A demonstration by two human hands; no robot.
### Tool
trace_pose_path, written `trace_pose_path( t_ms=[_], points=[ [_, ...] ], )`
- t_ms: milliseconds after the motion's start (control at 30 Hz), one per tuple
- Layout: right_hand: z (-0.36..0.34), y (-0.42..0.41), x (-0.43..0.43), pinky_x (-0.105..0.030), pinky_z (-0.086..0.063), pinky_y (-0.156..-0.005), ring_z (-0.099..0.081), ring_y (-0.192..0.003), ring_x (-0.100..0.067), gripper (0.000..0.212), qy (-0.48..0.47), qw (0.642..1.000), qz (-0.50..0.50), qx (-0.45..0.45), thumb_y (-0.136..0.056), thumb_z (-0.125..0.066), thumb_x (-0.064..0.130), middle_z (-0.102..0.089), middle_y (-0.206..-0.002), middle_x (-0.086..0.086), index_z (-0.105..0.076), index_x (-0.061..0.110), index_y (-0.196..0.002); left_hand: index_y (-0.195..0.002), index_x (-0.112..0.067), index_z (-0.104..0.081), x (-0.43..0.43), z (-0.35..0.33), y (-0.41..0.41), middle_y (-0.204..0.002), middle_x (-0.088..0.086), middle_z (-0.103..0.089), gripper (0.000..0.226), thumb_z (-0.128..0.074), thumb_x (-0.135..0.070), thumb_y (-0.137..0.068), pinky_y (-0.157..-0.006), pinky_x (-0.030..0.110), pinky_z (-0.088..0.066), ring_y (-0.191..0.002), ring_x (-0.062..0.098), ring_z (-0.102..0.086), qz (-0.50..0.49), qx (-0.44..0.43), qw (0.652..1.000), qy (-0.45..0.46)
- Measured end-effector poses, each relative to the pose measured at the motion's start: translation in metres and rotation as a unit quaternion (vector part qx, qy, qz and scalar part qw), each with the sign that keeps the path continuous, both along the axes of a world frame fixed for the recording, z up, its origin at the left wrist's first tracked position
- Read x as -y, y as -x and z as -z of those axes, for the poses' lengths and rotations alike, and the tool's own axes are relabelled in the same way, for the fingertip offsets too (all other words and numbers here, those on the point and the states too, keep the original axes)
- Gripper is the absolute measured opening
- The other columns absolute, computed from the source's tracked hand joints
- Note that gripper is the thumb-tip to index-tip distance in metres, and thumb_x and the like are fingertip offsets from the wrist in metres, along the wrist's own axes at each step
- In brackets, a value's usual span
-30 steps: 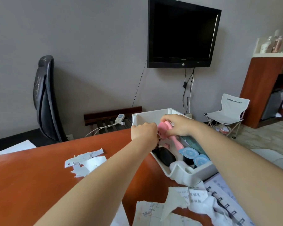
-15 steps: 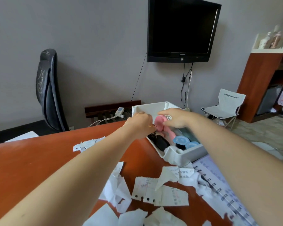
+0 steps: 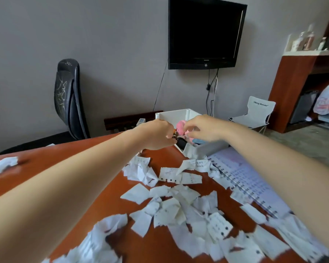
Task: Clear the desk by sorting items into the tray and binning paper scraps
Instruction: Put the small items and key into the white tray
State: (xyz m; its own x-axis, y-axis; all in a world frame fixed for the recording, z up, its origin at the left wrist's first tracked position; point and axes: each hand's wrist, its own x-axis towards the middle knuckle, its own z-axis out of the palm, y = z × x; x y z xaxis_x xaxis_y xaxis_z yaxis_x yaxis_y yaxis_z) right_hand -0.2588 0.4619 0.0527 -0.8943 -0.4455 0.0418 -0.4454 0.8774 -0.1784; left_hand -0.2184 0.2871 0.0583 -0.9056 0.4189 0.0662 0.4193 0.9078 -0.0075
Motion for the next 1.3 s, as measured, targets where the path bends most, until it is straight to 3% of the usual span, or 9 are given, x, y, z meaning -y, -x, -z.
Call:
trace_pose_path(
  t_ms=[67, 200, 567, 800, 1100, 1300],
  points=[
    [-0.001, -0.026, -0.004, -0.028, -0.039, -0.078, -0.057, -0.095, -0.021, 0.026, -0.014, 1.0, -0.005, -0.007, -0.096, -0.051, 0.023, -0.062, -0.111, -0.006, -0.063, 0.015, -0.117, -0.113, -0.008, -0.062, 0.004, -0.004, -0.021, -0.114, 0.01, -0.064, 0.036, -0.047, -0.034, -0.095, -0.09, 0.039, -0.052, -0.103, 0.027, -0.06, 0.005, 0.005, 1.0, 0.001],
    [-0.002, -0.077, -0.01, -0.037, -0.043, -0.097, -0.057, -0.108, -0.022, 0.028, 0.0, 1.0, -0.003, 0.005, -0.095, -0.052, 0.024, -0.061, -0.122, -0.004, -0.062, 0.015, -0.12, -0.116, -0.009, -0.061, 0.008, -0.009, -0.069, -0.115, 0.008, -0.065, 0.036, -0.047, -0.035, -0.095, -0.092, 0.037, -0.051, -0.104, 0.024, -0.06, 0.005, 0.035, 0.999, -0.012],
    [0.029, -0.175, 0.023, -0.034, -0.048, -0.094, -0.057, -0.106, -0.016, 0.027, 0.078, 0.996, -0.03, 0.037, -0.095, -0.052, 0.025, -0.061, -0.121, 0.002, -0.061, 0.019, -0.12, -0.118, -0.017, -0.057, 0.052, 0.004, -0.183, -0.118, 0.0, -0.062, 0.034, -0.048, -0.039, -0.094, -0.087, 0.026, -0.05, -0.105, 0.017, -0.059, -0.034, 0.069, 0.997, -0.009],
    [0.056, -0.218, 0.061, -0.027, -0.044, -0.081, -0.055, -0.099, -0.012, 0.026, 0.127, 0.99, -0.056, 0.027, -0.095, -0.052, 0.026, -0.059, -0.114, 0.004, -0.061, 0.022, -0.12, -0.116, -0.018, -0.058, 0.087, 0.025, -0.237, -0.118, -0.001, -0.062, 0.031, -0.05, -0.039, -0.094, -0.088, 0.027, -0.053, -0.103, 0.016, -0.059, -0.087, 0.081, 0.993, -0.016],
    [0.071, -0.241, 0.134, -0.026, -0.047, -0.081, -0.052, -0.095, -0.009, 0.025, 0.144, 0.981, -0.127, 0.009, -0.097, -0.049, 0.026, -0.055, -0.122, 0.004, -0.059, 0.025, -0.119, -0.122, -0.022, -0.052, 0.141, 0.048, -0.285, -0.126, -0.002, -0.056, 0.036, -0.051, -0.042, -0.092, -0.09, 0.034, -0.05, -0.11, 0.018, -0.055, -0.179, 0.066, 0.982, -0.014],
    [0.079, -0.246, 0.183, -0.028, -0.044, -0.091, -0.049, -0.113, -0.013, 0.026, 0.132, 0.975, -0.18, 0.016, -0.097, -0.048, 0.025, -0.053, -0.127, 0.004, -0.059, 0.024, -0.121, -0.136, -0.018, -0.037, 0.19, 0.068, -0.31, -0.132, 0.004, -0.049, 0.054, -0.052, -0.044, -0.09, -0.092, 0.035, -0.048, -0.118, 0.023, -0.048, -0.283, 0.092, 0.954, 0.022]
  ],
)
